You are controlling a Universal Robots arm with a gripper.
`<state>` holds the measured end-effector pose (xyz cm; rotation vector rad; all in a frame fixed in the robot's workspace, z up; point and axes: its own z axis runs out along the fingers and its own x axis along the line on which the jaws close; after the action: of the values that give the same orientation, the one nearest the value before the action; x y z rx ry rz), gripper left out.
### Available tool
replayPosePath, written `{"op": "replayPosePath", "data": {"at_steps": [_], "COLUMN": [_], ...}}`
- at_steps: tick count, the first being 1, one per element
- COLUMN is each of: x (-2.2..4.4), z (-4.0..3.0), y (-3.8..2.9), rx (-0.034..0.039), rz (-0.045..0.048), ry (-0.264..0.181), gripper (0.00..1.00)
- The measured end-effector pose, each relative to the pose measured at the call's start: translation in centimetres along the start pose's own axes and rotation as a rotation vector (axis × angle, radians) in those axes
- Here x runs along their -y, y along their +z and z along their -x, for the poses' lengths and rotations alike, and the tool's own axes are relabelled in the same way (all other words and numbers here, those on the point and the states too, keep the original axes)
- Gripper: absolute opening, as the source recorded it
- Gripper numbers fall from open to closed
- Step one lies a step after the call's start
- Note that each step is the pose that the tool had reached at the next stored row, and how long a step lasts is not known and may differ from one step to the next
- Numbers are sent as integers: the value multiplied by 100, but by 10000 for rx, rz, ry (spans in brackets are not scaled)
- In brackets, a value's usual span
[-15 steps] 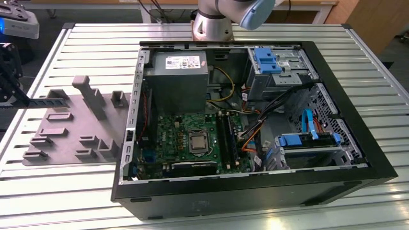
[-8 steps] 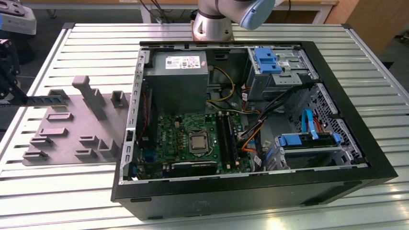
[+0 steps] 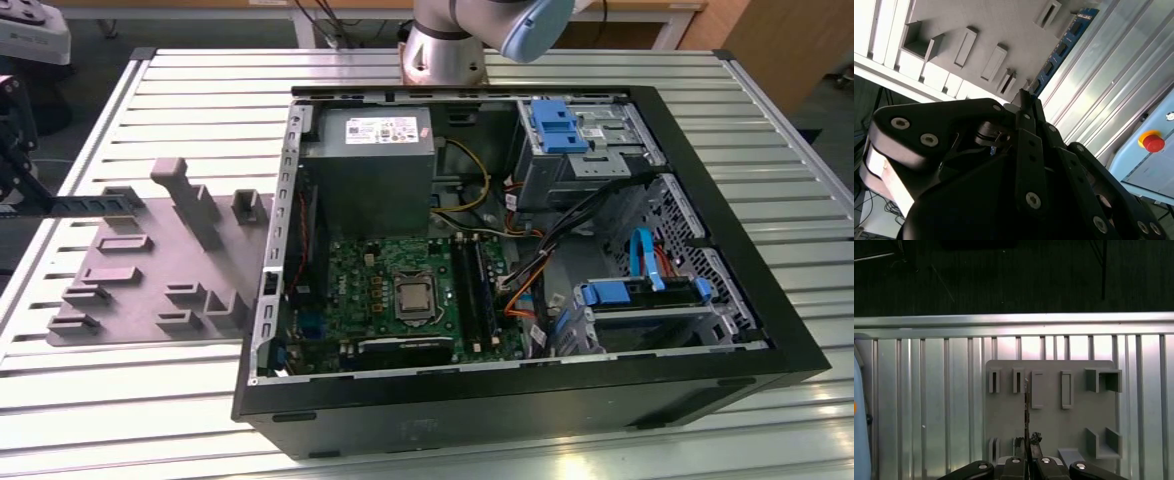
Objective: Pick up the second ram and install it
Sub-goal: 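Pick up the second ram and move it above second insertion slot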
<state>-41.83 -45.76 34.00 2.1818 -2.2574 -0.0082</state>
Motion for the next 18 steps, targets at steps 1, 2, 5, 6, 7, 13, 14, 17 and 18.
{"op": "replayPosePath", "data": {"at_steps": [1,2,5,6,7,13,14,17,18], "x": [0,0,0,0,0,-1,-1,-1,-1], "z": [0,0,0,0,0,1,0,1,1], "y": [-7,-13,-37,-44,-53,-93,-101,-124,-132], "rx": [1,1,1,1,0,1,1,1,0], "rz": [-1,-2,-1,-1,0,-1,-1,-1,-1], "ry": [0,0,0,1,0,0,0,0,0], "gripper": [14,14,14,14,14,14,14,14,14]}}
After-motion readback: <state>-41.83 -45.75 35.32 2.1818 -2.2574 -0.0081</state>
